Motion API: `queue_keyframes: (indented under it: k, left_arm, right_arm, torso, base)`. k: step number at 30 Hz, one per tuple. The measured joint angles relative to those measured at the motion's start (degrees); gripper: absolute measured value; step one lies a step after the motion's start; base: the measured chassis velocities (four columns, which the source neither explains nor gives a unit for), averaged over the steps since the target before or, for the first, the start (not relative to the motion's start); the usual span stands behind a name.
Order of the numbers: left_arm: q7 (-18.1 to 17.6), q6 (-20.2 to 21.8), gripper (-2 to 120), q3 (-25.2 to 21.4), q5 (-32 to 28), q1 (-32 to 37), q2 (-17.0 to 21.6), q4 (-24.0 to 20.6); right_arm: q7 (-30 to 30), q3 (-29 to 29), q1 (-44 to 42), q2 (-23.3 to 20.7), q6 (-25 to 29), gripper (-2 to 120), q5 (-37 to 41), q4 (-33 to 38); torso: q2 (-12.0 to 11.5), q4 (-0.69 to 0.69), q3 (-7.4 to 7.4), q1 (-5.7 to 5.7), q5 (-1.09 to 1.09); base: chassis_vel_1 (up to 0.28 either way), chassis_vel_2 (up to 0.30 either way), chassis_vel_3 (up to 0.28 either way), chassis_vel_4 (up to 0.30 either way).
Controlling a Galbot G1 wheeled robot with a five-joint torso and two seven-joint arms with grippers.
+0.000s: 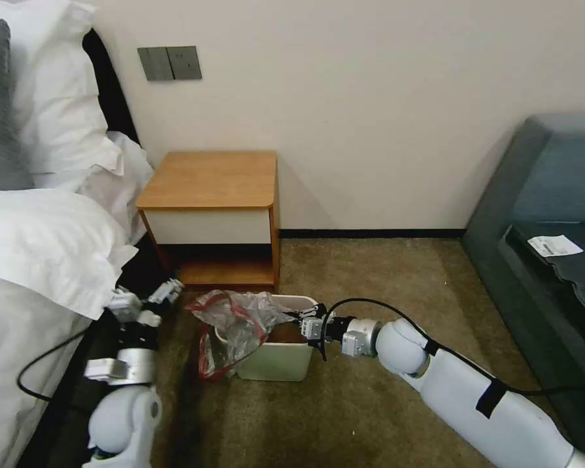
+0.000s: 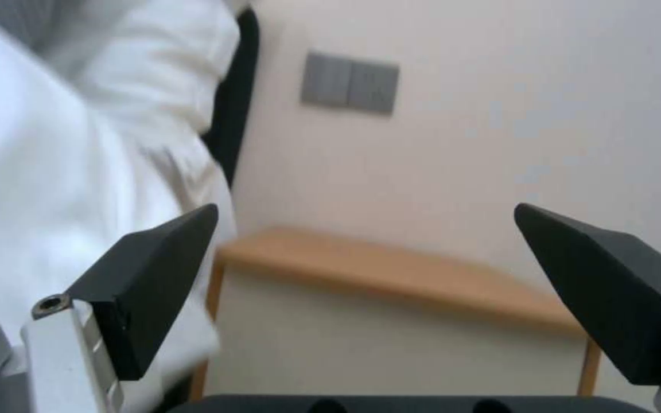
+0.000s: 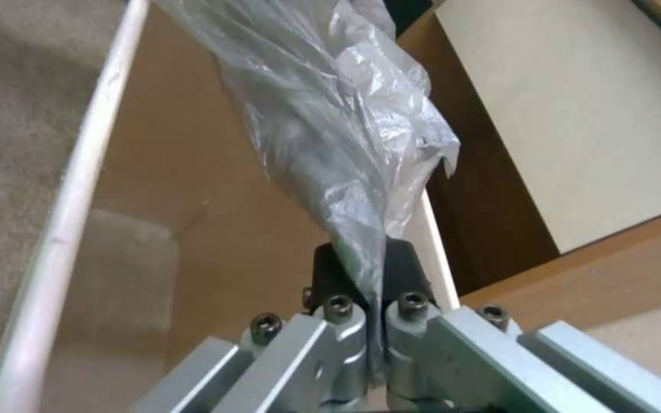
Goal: Pick up the garbage bag from the table and place it over the trash can.
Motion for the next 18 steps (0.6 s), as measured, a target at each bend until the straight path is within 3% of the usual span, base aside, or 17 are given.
queue_keyframes:
  k: [5, 6, 8, 9, 13, 18]
  left_arm:
    - [-5.12, 5.84, 97, 0.24, -0.96, 2.29, 1.61, -5.04]
    - [-8.49, 9.05, 96, 0.68, -1.65, 4.17, 2.79, -7.33]
    - [-11.96, 13.31, 97, 0.64, -4.06, 7.07, 5.03, -10.87]
    - [-11.96, 13.31, 97, 0.64, -4.06, 7.07, 5.03, -10.87]
    - [-14.99, 15.67, 97, -1.48, -4.18, 10.62, 8.42, -14.52]
    - [-18.21, 18.01, 97, -1.43, -3.83, 11.69, 8.85, -15.35]
  right_arm:
    - [0.16, 0.48, -0.14, 0.0, 0.04, 0, 0.06, 0.02]
    - [0.28, 0.63, -0.14, 0.09, 0.08, 4, 0.07, 0.0]
    - [0.35, 0.79, -0.14, 0.07, 0.1, 11, 0.07, -0.01]
    - [0.35, 0.79, -0.14, 0.07, 0.1, 11, 0.07, -0.01]
    - [0.54, 2.29, -1.52, -0.29, 0.8, 31, 0.04, 0.07]
    - [0.48, 2.82, -2.37, -0.63, 1.41, 44, -0.05, 0.13]
  torso:
    - [0.0, -0.01, 0.0, 0.0, -0.02]
    - [0.0, -0.01, 0.0, 0.0, -0.02]
    - [0.0, 0.01, 0.0, 0.0, -0.01]
    - [0.0, 0.01, 0.0, 0.0, -0.01]
    - [0.0, 0.0, 0.0, 0.0, -0.01]
    - [0.0, -0.01, 0.0, 0.0, -0.01]
  base:
    - [0.0, 0.0, 0.0, 0.0]
    - [0.0, 0.0, 0.0, 0.0]
    - [0.0, 0.0, 0.0, 0.0]
    - [0.0, 0.0, 0.0, 0.0]
    - [0.0, 0.0, 0.0, 0.0]
    - [0.0, 0.0, 0.0, 0.0]
